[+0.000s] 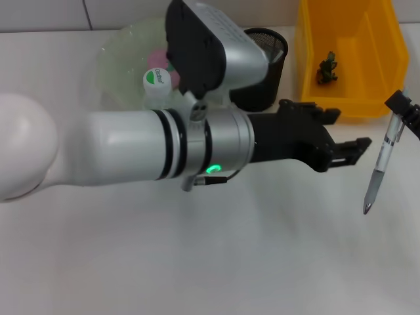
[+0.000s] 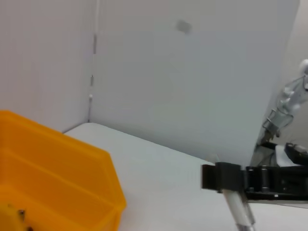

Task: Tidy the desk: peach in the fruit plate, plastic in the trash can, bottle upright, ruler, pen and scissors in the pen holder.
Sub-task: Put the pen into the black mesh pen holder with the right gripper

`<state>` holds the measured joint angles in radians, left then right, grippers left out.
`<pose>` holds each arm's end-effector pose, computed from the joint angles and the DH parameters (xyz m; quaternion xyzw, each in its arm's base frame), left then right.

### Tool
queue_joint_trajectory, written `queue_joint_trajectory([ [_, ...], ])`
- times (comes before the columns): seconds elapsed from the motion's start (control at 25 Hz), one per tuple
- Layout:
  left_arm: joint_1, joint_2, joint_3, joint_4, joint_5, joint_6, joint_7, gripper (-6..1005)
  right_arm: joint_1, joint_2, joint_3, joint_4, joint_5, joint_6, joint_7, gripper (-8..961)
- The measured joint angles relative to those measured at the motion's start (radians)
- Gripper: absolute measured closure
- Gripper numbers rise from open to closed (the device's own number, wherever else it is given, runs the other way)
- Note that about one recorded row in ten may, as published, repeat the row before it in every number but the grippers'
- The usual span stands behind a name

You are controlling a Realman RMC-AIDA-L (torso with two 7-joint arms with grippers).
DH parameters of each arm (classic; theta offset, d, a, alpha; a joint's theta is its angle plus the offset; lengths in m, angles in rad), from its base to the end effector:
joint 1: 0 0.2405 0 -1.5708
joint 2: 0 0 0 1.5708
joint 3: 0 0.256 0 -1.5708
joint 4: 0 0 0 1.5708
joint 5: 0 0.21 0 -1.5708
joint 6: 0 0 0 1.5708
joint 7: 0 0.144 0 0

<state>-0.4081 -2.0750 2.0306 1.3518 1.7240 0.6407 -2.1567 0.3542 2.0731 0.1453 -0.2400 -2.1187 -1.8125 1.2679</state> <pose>-0.0801 0.3009 -0.1126 -0.9555 -0.1750 -0.2013 0.1263 0.3173 0.2477 0.0168 -0.7187 0.3763 0.5362 0.2334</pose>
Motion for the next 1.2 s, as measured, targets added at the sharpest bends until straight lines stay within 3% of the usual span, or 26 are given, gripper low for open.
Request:
queue_joint_trajectory([
  [0.24, 0.065, 0.003, -0.078, 0.013, -0.03, 0.038, 0.032, 375, 0.002, -0.014, 0.003, -0.003, 0.092, 0.0, -0.014, 829],
  [0.44, 0.165, 0.004, -0.184, -0.037, -0.229, 0.175, 0.265, 224, 0.044, -0.02, 0.001, -0.003, 0.267, -0.014, -0.052, 829],
  [0.56, 0.18, 0.004, -0.223, -0.086, -0.302, 0.246, 0.348, 159, 0.11, -0.009, -0.004, 0.005, 0.36, 0.004, -0.129, 829],
  [0.6, 0.186, 0.004, -0.256, -0.137, -0.357, 0.311, 0.41, 159, 0.16, -0.001, -0.005, 0.018, 0.392, 0.034, -0.179, 829],
  [0.64, 0.186, 0.004, -0.301, -0.215, -0.42, 0.406, 0.49, 159, 0.16, -0.001, -0.005, 0.018, 0.392, 0.034, -0.179, 829],
  [0.8, 0.154, 0.004, -0.411, -0.451, -0.52, 0.631, 0.671, 159, 0.288, 0.004, 0.003, 0.079, 0.424, 0.161, -0.271, 828],
  [1.0, 0.11, 0.005, -0.55, -0.709, -0.559, 0.823, 0.853, 159, 0.466, 0.005, -0.004, 0.13, 0.435, 0.428, -0.363, 828],
  [1.2, 0.104, 0.006, -0.575, -0.743, -0.559, 0.846, 0.876, 159, 0.539, 0.005, -0.009, 0.157, 0.434, 0.551, -0.396, 829],
])
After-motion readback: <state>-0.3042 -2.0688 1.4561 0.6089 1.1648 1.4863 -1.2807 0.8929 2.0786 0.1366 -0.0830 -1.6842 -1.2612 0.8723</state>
